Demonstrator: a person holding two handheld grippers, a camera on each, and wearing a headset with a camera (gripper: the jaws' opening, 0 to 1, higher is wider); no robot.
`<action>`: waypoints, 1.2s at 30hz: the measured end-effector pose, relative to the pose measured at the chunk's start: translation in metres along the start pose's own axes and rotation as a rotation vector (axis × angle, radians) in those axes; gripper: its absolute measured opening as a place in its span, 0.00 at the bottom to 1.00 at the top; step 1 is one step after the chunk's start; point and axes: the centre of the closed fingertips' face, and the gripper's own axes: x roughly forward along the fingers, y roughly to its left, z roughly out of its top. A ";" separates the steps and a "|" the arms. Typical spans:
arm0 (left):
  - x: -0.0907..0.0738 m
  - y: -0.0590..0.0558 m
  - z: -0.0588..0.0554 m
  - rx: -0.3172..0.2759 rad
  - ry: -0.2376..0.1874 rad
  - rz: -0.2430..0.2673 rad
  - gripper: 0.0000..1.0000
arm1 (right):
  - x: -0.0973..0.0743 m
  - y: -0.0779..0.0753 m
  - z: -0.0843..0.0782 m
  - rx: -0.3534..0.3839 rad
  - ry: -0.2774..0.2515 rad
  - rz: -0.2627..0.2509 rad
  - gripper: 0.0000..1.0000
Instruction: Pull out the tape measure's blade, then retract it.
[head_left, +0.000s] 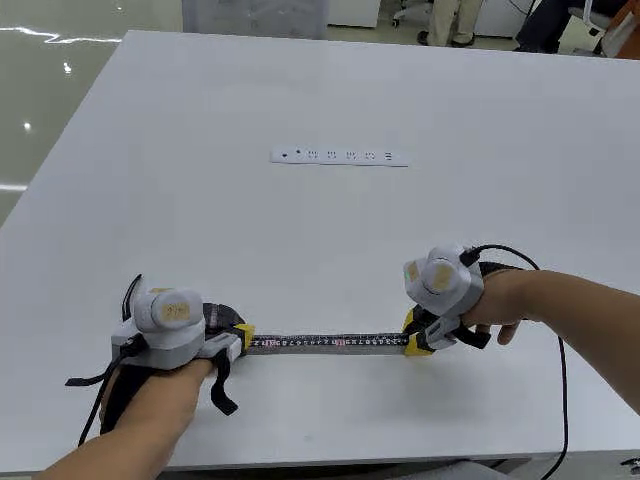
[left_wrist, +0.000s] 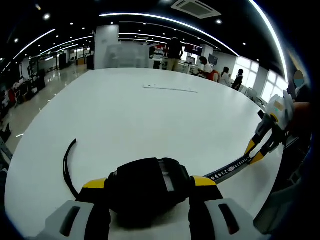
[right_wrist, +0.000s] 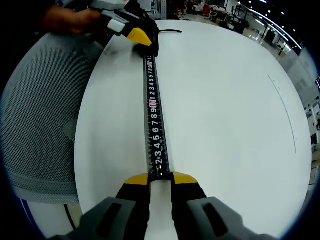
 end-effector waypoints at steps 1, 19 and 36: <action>0.000 0.000 0.000 -0.004 -0.006 -0.003 0.60 | 0.000 0.000 0.000 0.001 -0.002 -0.001 0.14; -0.002 0.001 0.001 -0.027 -0.016 -0.038 0.59 | 0.000 -0.001 0.001 0.078 -0.080 -0.027 0.14; -0.003 0.000 0.000 -0.020 -0.013 -0.076 0.59 | 0.000 -0.002 0.004 0.095 -0.096 -0.020 0.14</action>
